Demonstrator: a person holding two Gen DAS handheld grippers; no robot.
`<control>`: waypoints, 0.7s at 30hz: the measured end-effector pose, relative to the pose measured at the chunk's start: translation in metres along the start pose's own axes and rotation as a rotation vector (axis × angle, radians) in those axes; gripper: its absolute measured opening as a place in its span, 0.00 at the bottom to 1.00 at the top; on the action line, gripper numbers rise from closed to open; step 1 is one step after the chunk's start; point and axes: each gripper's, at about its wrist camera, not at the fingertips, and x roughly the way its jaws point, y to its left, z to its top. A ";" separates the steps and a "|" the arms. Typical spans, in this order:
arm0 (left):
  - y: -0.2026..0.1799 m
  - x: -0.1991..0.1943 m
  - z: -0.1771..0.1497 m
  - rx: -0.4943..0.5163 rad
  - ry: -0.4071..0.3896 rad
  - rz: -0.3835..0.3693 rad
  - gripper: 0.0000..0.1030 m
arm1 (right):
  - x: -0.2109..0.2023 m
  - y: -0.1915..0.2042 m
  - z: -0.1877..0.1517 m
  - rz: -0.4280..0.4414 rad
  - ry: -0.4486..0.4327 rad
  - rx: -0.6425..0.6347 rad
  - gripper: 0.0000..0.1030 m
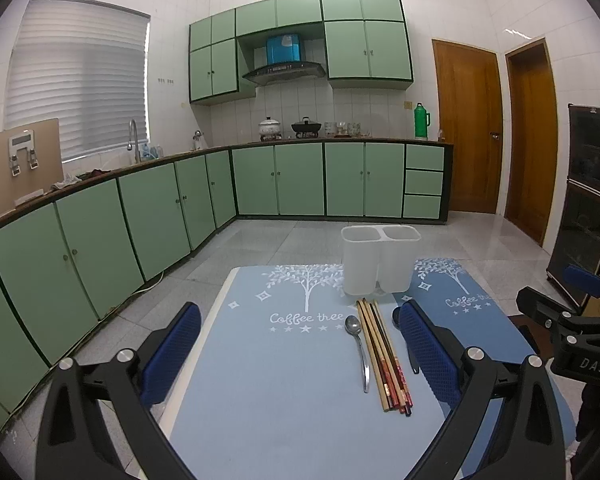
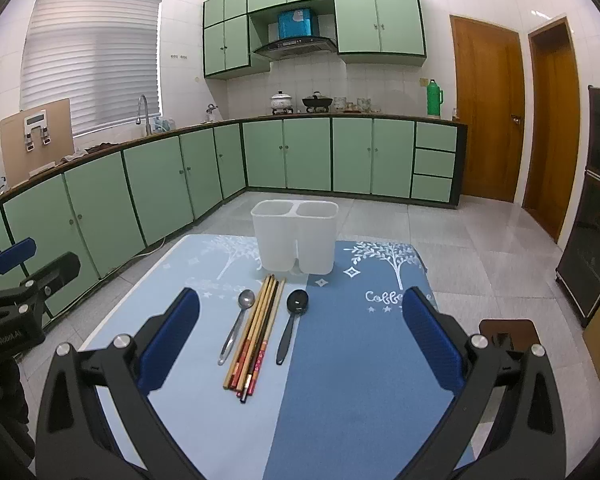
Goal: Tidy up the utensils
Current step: 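Move the right tool to the black spoon and close on its handle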
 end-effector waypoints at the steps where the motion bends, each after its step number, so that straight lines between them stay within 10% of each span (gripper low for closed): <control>1: 0.000 0.002 0.000 0.000 0.004 0.001 0.94 | 0.001 0.000 0.000 -0.001 0.002 -0.001 0.95; 11: -0.002 0.027 -0.002 0.003 0.053 0.000 0.94 | 0.025 -0.003 -0.001 -0.011 0.041 0.014 0.95; 21: 0.018 0.126 -0.022 -0.024 0.246 0.033 0.94 | 0.132 -0.014 -0.014 -0.049 0.228 0.055 0.95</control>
